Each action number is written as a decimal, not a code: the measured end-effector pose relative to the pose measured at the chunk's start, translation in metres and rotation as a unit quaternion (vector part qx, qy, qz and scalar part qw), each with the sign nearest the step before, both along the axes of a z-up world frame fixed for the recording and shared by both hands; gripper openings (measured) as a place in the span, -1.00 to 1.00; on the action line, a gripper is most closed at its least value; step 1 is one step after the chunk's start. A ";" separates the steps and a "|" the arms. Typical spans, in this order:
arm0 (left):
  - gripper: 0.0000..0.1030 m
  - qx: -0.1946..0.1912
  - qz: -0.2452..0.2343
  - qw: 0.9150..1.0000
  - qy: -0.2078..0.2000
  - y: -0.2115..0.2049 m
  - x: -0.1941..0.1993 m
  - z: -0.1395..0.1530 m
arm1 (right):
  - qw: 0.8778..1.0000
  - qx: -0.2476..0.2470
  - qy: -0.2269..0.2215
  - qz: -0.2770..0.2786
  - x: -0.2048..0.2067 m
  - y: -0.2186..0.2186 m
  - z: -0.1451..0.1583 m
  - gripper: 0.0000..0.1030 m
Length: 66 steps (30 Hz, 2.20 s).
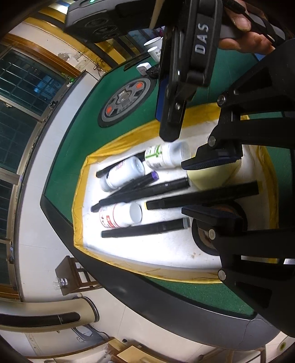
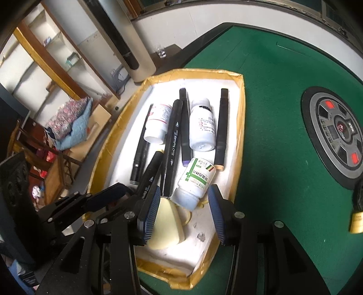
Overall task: Organize rigid objects
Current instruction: 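Lower the marker and bottle into the tray and open both grippers, then reach the right gripper toward the white bottle beside the dial mat, then grasp the white bottle with the right gripper while the left grasps the yellow tape roll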
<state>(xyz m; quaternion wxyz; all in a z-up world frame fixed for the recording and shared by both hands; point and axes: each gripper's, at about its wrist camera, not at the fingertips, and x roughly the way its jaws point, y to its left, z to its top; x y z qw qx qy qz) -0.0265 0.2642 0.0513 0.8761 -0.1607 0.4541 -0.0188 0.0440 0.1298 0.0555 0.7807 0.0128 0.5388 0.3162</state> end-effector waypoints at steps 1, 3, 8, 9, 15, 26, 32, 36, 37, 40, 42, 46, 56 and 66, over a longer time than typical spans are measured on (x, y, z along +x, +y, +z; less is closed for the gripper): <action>-0.42 0.001 -0.001 1.000 -0.005 -0.002 -0.001 0.003 | 1.000 0.007 -0.001 -0.003 -0.001 -0.005 0.003 -0.23; -0.42 0.006 -0.006 1.000 -0.013 -0.009 -0.002 0.009 | 1.000 0.018 -0.003 -0.010 -0.005 -0.017 0.008 -0.23; -0.42 0.013 -0.030 0.999 -0.031 -0.031 0.000 0.024 | 0.998 0.024 -0.033 -0.053 -0.011 -0.057 0.019 -0.23; -0.42 0.014 -0.034 0.999 -0.033 -0.036 0.000 0.025 | 0.997 0.024 -0.039 -0.063 -0.012 -0.066 0.020 -0.23; -0.43 0.018 -0.082 0.995 -0.046 -0.080 0.004 0.033 | 0.991 0.042 -0.032 -0.124 -0.018 -0.130 0.017 -0.23; -0.43 0.028 -0.198 0.979 -0.023 -0.182 0.007 0.022 | 0.962 0.049 -0.038 -0.266 -0.011 -0.268 0.007 -0.23; -0.43 0.024 -0.206 0.978 -0.009 -0.208 0.007 0.014 | 0.953 0.025 -0.064 -0.296 0.006 -0.308 -0.001 -0.23; -0.43 0.025 -0.196 0.980 -0.005 -0.211 0.004 0.012 | 0.955 0.017 -0.078 -0.284 0.025 -0.318 -0.010 -0.23; -0.43 0.025 -0.191 0.981 -0.003 -0.210 0.003 0.010 | 0.956 0.015 -0.085 -0.280 0.026 -0.320 -0.012 -0.23; -0.43 0.028 -0.174 0.984 0.004 -0.205 -0.001 0.006 | 0.960 0.003 -0.092 -0.265 0.042 -0.317 -0.022 -0.24; -0.43 0.029 -0.162 0.986 0.009 -0.201 -0.003 0.003 | 0.962 0.006 -0.093 -0.255 0.050 -0.316 -0.029 -0.24; -0.43 0.033 -0.141 0.989 0.018 -0.193 -0.006 -0.001 | 0.964 -0.005 -0.106 -0.244 0.064 -0.310 -0.038 -0.24; -0.43 0.021 -0.163 0.986 0.012 -0.210 0.015 0.003 | 0.970 0.004 -0.085 -0.228 0.061 -0.330 -0.027 -0.36; -0.43 -0.049 -0.226 0.972 0.042 -0.256 0.051 0.006 | 0.991 -0.055 0.074 -0.101 -0.034 -0.344 -0.014 -0.36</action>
